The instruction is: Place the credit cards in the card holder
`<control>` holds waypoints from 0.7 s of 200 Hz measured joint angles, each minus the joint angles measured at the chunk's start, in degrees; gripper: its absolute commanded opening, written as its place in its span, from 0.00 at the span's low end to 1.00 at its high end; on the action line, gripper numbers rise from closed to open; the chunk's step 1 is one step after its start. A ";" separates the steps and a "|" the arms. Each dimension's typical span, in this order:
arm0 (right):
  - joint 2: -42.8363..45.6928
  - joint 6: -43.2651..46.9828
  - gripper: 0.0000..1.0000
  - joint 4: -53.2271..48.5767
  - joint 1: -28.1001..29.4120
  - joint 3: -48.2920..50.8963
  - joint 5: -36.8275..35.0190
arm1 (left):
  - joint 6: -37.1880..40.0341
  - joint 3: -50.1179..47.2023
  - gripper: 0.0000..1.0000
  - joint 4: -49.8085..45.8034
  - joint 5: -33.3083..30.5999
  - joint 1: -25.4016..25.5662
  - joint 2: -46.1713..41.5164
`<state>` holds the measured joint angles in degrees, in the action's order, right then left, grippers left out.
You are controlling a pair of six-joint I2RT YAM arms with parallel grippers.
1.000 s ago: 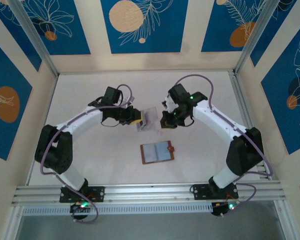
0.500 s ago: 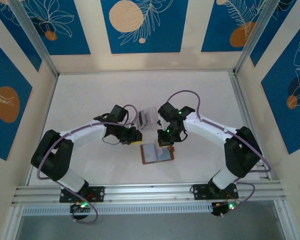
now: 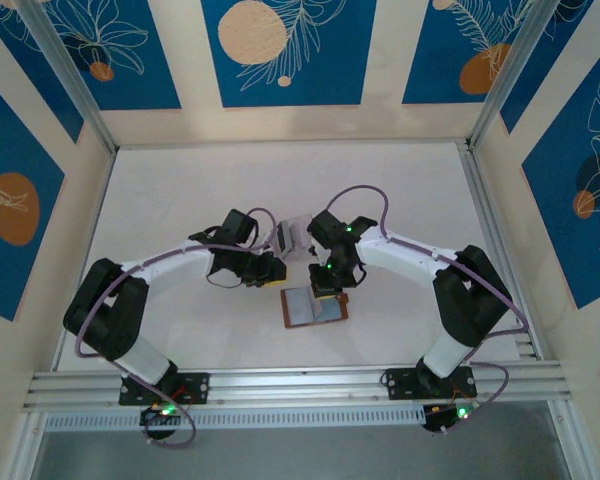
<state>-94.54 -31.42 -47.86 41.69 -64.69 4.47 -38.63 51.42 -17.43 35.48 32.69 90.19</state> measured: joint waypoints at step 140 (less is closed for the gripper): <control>-2.86 -0.79 0.19 2.25 0.33 0.83 1.75 | -0.26 -0.28 0.22 2.01 0.00 0.72 2.03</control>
<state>-97.41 -32.21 -45.60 42.02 -63.86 6.22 -38.89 51.13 -15.42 35.48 33.41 92.23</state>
